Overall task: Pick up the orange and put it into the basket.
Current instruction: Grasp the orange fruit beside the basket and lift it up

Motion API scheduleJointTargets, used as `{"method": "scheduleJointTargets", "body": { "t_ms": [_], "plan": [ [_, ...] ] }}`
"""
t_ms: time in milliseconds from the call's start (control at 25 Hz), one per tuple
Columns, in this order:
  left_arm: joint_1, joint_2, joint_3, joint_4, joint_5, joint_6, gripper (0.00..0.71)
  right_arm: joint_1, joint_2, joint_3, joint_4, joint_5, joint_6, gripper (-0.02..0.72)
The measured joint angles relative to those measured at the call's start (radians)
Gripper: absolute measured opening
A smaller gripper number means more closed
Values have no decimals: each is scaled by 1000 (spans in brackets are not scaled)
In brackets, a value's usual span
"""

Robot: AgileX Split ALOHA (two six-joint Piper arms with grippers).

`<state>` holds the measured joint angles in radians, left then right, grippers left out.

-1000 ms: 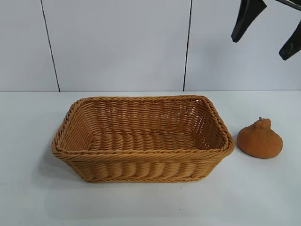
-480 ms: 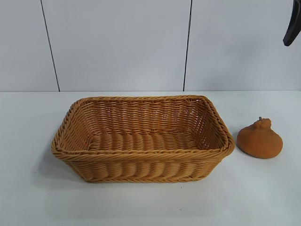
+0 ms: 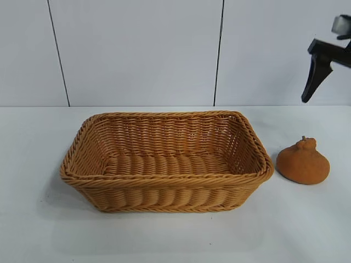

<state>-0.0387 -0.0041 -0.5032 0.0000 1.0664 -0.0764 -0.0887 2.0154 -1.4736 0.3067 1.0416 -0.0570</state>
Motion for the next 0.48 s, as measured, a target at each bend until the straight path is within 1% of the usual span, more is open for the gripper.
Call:
{"method": "scheduleJointTargets", "body": {
  "t_ms": [200, 280, 320, 400, 440, 480],
  "plan": [
    [0, 0, 0, 0, 0, 0, 612, 0, 114, 1, 15, -24, -10, 639],
    [0, 0, 0, 0, 0, 0, 612, 0, 135, 1, 16, -37, -12, 612],
    [0, 0, 0, 0, 0, 0, 612, 0, 140, 1, 16, -44, -12, 584],
    [0, 0, 0, 0, 0, 0, 612, 0, 141, 1, 18, -56, -12, 500],
    [0, 0, 0, 0, 0, 0, 612, 0, 141, 1, 19, -57, -12, 430],
    [0, 0, 0, 0, 0, 0, 612, 0, 141, 1, 20, -58, -12, 342]
  ]
}}
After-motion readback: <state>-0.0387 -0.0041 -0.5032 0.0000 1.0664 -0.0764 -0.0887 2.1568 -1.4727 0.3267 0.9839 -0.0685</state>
